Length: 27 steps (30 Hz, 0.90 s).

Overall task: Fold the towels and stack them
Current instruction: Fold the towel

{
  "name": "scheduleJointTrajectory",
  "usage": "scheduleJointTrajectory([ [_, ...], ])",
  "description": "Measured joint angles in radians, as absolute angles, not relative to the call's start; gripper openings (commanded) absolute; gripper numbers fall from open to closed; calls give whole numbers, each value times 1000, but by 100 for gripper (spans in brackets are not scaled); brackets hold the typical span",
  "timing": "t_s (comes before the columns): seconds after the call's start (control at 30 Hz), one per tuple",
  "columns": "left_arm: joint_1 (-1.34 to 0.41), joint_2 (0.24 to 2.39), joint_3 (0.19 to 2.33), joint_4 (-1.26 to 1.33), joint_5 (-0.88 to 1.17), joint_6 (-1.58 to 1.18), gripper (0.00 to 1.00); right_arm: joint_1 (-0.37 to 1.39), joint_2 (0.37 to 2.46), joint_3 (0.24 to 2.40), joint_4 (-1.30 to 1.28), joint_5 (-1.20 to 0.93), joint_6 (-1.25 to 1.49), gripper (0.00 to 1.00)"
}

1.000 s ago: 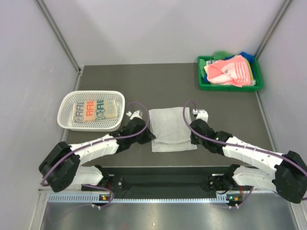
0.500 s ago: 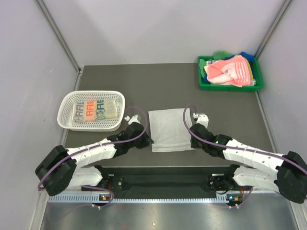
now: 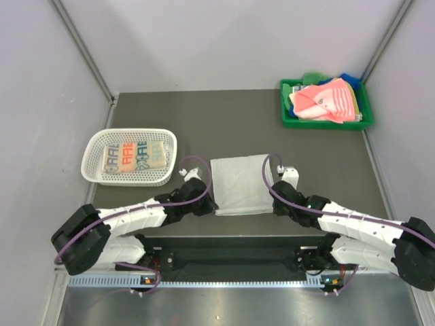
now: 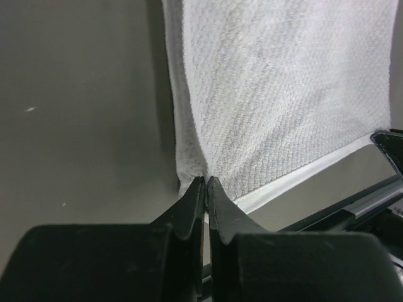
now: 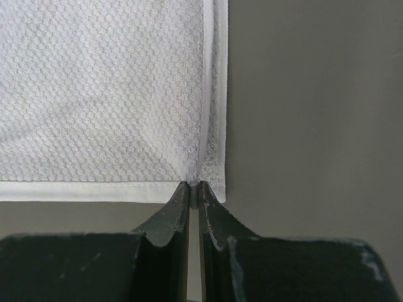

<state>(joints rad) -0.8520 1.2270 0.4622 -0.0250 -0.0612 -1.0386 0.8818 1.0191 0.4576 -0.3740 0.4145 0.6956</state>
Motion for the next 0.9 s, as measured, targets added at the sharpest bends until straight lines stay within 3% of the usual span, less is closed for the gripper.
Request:
scheduleJointTrajectory([
  [0.2, -853, 1262, 445, -9, -61, -1048, 0, 883, 1019, 445, -360, 406, 710, 2],
  [0.33, -854, 1264, 443, -1, -60, -1045, 19, 884, 1010, 431, -353, 403, 712, 5],
  [0.37, -855, 1264, 443, -1, -61, -1044, 28, 884, 1006, 426, -353, 402, 712, 7],
  [0.5, -855, 1254, 443, -14, -69, -1034, 37, 884, 976, 413, -364, 403, 718, 16],
  [0.57, -855, 1236, 445, -39, -78, -1022, 38, 884, 955, 413, -374, 403, 720, 27],
  [0.67, -855, 1195, 468, -103, -108, -1003, 39, 884, 899, 413, -401, 408, 727, 35],
  [0.9, -855, 1174, 591, -153, -163, -956, 33, 884, 833, 448, -456, 452, 726, 37],
])
